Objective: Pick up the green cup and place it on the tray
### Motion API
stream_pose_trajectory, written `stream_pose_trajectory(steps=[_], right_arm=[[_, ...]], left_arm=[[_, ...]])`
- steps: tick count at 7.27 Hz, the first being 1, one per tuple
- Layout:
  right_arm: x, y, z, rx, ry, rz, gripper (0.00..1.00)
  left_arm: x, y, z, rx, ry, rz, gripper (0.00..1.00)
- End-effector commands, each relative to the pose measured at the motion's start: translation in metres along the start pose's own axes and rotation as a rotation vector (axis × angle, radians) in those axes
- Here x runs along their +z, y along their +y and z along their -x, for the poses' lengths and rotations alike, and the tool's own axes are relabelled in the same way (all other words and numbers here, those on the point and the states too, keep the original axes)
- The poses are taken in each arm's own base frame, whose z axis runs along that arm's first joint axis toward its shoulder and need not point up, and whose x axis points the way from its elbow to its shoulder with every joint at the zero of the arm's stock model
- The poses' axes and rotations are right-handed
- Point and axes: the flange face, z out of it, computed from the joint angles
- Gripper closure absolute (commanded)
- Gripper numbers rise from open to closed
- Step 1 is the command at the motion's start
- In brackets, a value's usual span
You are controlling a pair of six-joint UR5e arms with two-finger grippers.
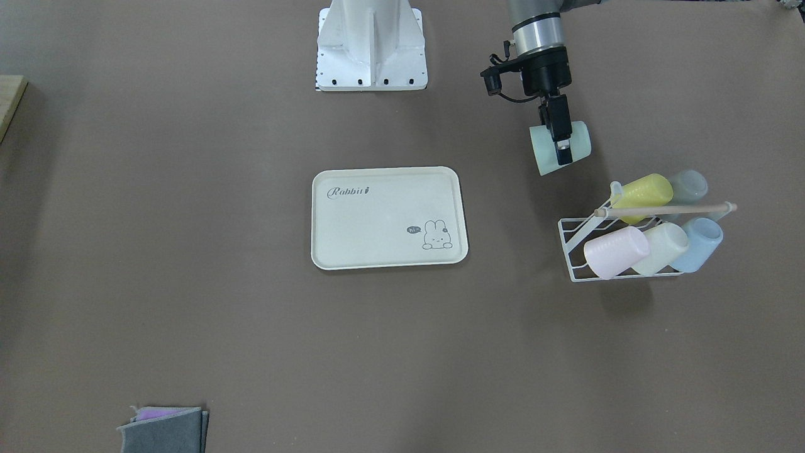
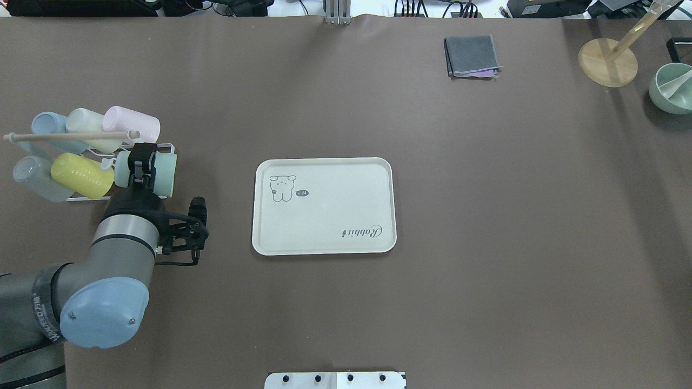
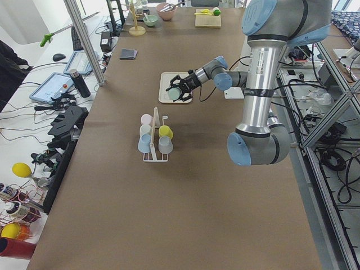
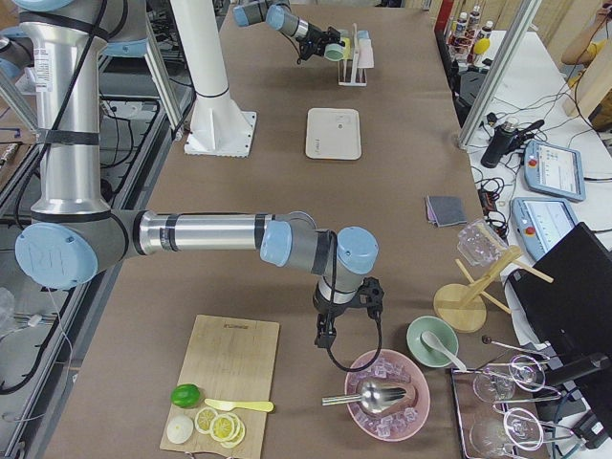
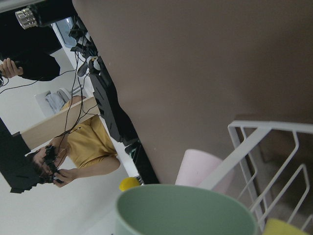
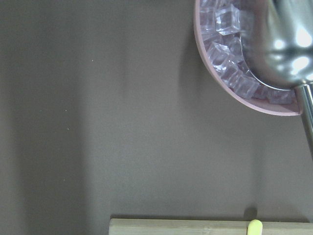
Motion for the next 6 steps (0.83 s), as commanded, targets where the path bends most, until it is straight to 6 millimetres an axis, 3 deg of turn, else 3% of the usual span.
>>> stream_pose_trajectory(steps=[1,2,3,6], right_arm=[[0.007,0.000,-0.005,0.012,-0.008,0.013,0.00],[0.006,0.000,-0.005,0.014,-0.008,0.012,0.00],[0.006,0.000,-0.005,0.015,-0.008,0.012,0.00],[0.007,0.000,-0.005,0.014,-0.008,0.013,0.00]], left_arm=[[-0.008,-0.019,-0.049,-0.416,0.142,-0.159,1.00],[-0.009,-0.012,-0.085,-0.508,0.206,-0.225,1.00],[-0.003,-0.012,-0.095,-0.595,0.216,-0.307,1.00],[-0.015,-0.021,-0.076,-0.709,0.269,-0.441,1.00]])
